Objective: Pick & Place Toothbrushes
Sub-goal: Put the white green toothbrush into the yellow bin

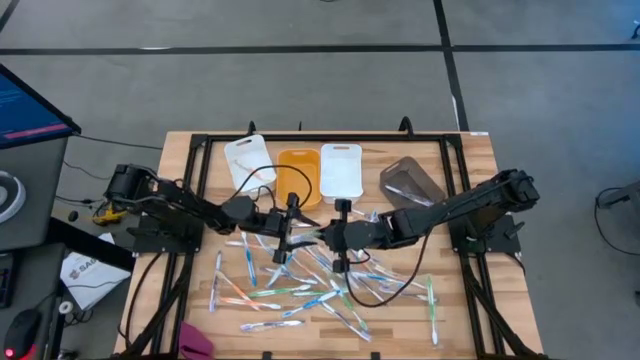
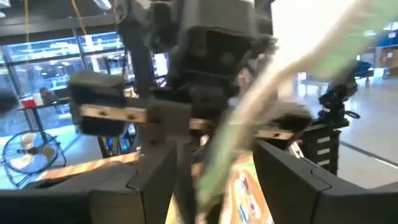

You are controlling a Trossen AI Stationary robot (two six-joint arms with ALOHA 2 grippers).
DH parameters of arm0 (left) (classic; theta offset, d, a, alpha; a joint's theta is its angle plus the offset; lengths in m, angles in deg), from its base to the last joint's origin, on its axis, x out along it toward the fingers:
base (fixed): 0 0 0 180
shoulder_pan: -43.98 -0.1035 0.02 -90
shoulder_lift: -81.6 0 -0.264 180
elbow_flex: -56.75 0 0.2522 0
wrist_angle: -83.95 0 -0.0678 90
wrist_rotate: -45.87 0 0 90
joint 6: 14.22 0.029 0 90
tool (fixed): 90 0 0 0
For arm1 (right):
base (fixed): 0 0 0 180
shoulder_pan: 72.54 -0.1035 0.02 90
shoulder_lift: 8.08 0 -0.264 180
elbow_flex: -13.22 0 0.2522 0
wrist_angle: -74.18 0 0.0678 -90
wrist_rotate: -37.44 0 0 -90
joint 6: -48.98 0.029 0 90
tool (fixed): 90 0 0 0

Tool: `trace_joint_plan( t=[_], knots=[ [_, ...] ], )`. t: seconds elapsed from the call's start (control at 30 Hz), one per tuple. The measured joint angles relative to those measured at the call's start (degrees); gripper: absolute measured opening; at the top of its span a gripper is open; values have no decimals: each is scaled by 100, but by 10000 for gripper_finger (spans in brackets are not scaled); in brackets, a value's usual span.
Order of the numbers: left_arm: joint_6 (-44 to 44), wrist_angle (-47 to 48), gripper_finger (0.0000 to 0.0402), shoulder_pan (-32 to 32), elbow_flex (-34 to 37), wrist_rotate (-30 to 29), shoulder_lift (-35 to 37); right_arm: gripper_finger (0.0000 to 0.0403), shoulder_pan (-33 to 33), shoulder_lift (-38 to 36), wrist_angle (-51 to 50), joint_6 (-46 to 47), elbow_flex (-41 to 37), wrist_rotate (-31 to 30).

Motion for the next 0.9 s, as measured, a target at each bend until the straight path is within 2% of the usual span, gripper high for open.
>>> trace_joint_plan(
  t=[0.1,0.27,0.33,0.4,0.73,0.9],
  knots=[
    [2,15,169,6,0,-237,0,21,-6,0,-35,11,0,58],
    [177,134,84,10,-2,-291,0,18,-19,0,-56,-24,0,59],
    [180,185,44,13,-2,-251,0,28,-24,0,-63,28,-1,65],
    [166,198,16,4,-2,-295,0,56,-22,0,-74,215,-2,98],
    [175,467,11,-7,-2,-552,0,211,-71,-18,-1134,1121,0,213],
    [200,956,10,-23,0,-549,264,247,-188,-22,-1968,1609,0,237]
  ],
)
